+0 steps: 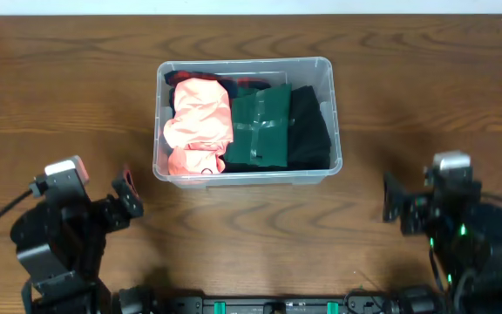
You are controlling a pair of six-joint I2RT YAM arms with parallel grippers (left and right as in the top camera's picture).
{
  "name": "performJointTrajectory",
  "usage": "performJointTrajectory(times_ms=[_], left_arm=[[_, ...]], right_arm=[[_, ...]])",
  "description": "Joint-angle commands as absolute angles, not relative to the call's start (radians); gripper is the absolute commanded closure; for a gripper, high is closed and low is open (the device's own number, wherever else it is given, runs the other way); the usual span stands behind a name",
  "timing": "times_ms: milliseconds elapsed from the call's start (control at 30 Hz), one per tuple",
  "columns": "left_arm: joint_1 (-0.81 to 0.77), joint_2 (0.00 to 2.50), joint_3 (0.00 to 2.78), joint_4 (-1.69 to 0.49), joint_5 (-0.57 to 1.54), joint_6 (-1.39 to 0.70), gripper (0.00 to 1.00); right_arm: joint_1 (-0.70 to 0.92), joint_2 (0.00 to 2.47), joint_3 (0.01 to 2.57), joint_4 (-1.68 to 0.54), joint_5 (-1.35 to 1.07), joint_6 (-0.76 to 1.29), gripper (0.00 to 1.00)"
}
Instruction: Pack container
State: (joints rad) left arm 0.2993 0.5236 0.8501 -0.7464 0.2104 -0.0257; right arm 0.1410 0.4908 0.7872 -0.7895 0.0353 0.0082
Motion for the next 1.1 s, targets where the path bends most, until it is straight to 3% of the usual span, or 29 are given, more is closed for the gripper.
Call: performJointTrajectory(times_ms=[0,200,567,967,1067], left_arm=[[0.303,0.503,0.844,-0.784,0.213,-0.031,0.02],[0.303,0.507,0.843,-0.848,0.213,-0.031,0.02],[0.303,0.507,0.843,-0.883,0.213,-0.031,0.02],[0.303,0.507,0.844,-0.883,0.213,-0.031,0.02],[0.303,0.507,0.844,-0.883,0.213,-0.031,0.02]], right_arm=[[0.150,0.410,0.770,-0.897,0.045,0.022,0.01],[0.150,0.381,0.769,-1.147,0.045,0.023,0.01],[0.150,0.381,0.767,-1.141,0.046,0.022,0.01],[0.124,0.007,0.640,-1.087,-0.006,0.022,0.01],[0.122,0.014,0.580,-1.038,-0.017,0.022,0.01]])
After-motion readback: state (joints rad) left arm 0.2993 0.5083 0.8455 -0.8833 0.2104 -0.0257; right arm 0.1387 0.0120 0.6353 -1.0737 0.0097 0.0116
